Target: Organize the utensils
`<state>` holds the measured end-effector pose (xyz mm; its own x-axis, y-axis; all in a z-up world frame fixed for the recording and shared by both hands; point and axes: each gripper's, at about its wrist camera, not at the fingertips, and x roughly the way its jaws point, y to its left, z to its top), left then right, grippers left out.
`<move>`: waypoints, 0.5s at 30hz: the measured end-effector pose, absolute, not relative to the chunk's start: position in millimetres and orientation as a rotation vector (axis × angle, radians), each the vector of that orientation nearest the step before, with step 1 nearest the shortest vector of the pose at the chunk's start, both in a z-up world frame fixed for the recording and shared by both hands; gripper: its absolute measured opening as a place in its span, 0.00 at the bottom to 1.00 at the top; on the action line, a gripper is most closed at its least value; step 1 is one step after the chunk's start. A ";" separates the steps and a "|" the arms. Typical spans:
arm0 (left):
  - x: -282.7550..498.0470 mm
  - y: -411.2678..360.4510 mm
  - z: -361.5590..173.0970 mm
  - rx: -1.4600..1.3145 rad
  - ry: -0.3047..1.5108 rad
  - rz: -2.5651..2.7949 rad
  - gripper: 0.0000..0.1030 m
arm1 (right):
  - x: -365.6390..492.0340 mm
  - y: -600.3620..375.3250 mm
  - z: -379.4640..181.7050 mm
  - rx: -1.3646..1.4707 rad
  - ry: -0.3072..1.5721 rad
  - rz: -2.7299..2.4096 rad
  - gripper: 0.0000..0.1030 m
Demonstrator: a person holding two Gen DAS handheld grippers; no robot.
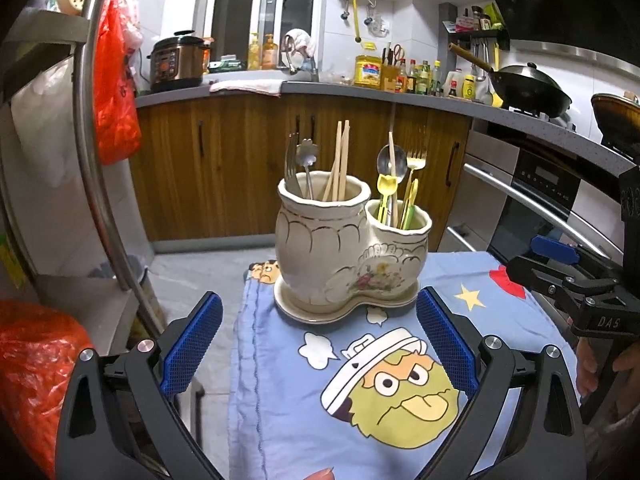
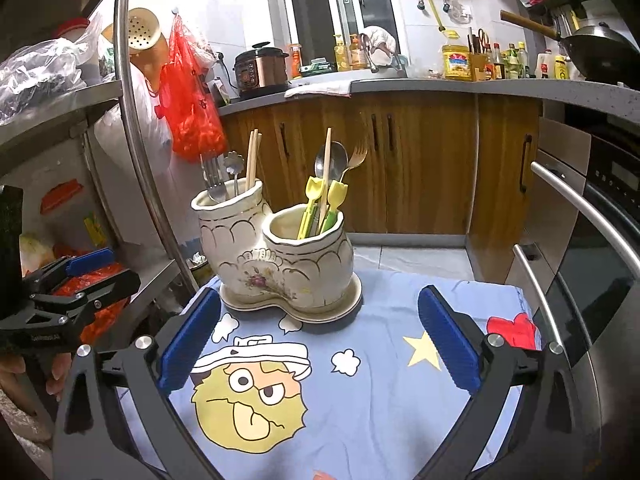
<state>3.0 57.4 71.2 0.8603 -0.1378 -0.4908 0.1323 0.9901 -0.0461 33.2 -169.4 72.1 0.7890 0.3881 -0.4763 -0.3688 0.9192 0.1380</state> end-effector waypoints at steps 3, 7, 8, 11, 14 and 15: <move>3.1 57.1 71.2 -0.011 0.518 -0.141 0.94 | 33.5 -169.5 72.0 0.038 0.522 0.409 0.95; 3.0 57.1 71.2 -0.011 0.517 -0.141 0.94 | 33.3 -169.5 72.1 0.037 0.522 0.409 0.95; 3.0 57.1 71.3 -0.012 0.516 -0.142 0.94 | 33.3 -169.2 72.0 0.038 0.522 0.409 0.95; 3.0 57.1 71.2 -0.012 0.516 -0.142 0.94 | 33.0 -169.6 71.6 0.038 0.522 0.409 0.95; 3.1 57.1 71.3 -0.010 0.517 -0.143 0.94 | 33.1 -169.7 71.6 0.039 0.524 0.409 0.95; 3.0 57.0 71.4 -0.011 0.517 -0.143 0.94 | 33.1 -169.9 71.7 0.039 0.526 0.408 0.95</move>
